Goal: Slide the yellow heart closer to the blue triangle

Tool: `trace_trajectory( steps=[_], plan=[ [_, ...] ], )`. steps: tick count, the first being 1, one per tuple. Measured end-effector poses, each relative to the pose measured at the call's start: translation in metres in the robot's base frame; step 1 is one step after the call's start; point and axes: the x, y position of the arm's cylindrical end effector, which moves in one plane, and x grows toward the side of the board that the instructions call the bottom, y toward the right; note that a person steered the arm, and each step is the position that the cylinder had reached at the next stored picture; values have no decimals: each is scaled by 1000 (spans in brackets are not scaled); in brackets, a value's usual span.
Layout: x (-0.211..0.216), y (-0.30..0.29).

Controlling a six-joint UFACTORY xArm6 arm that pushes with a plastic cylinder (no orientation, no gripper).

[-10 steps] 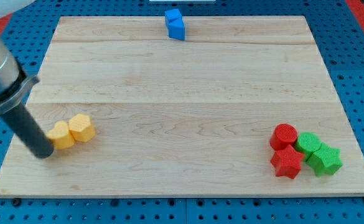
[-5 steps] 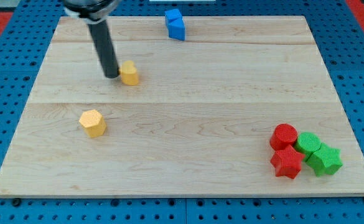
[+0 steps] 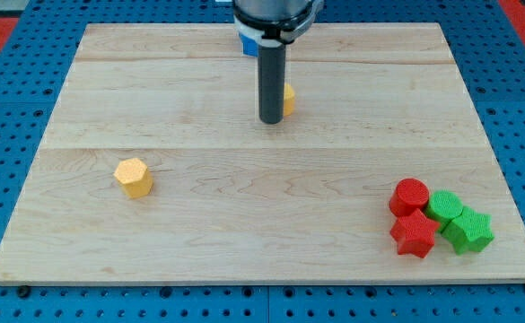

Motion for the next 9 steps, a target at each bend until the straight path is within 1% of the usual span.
trace_trajectory(
  steps=[1,2,3,4,5,8,9],
  plan=[
    [-26,14],
    [-35,35],
    [-36,77],
    [-52,71],
    [-59,40],
    [-64,31],
    [-67,18]
  ],
)
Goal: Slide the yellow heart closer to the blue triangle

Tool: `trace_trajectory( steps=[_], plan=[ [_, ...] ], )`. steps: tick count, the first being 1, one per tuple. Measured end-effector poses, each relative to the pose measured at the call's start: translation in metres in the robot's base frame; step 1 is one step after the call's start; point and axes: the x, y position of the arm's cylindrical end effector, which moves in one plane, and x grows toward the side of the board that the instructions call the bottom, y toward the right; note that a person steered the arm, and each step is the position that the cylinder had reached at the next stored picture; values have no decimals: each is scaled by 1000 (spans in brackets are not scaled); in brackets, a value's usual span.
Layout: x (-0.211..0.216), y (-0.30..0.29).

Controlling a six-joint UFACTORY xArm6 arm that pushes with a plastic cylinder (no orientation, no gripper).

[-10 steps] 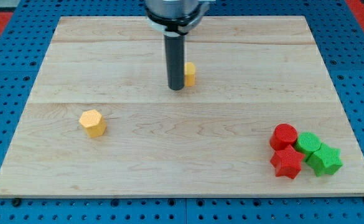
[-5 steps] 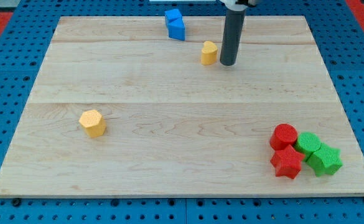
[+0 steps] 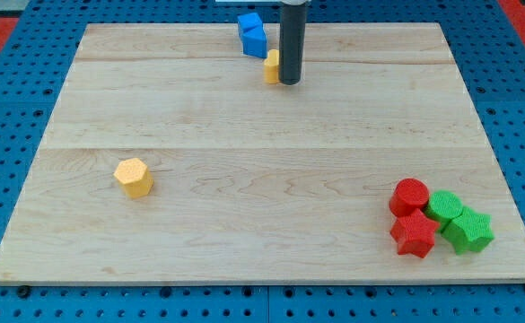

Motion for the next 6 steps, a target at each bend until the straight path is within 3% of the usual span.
trace_trajectory(
  steps=[3,6],
  plan=[
    [6,-33],
    [-20,-9]
  ],
)
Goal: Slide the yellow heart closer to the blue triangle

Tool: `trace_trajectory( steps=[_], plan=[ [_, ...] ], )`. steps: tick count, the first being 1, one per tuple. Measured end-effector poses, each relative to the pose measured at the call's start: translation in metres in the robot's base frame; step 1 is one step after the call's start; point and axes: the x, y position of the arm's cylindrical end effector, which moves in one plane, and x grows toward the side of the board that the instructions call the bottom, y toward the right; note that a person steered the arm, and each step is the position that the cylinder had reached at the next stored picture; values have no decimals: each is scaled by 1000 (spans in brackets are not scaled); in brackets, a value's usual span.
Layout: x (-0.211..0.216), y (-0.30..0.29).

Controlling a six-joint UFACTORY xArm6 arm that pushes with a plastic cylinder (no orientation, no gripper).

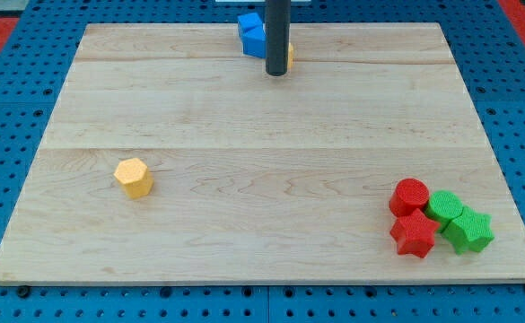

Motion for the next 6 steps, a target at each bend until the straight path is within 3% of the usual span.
trace_trajectory(
  steps=[2,6],
  plan=[
    [-13,26],
    [-41,24]
  ],
)
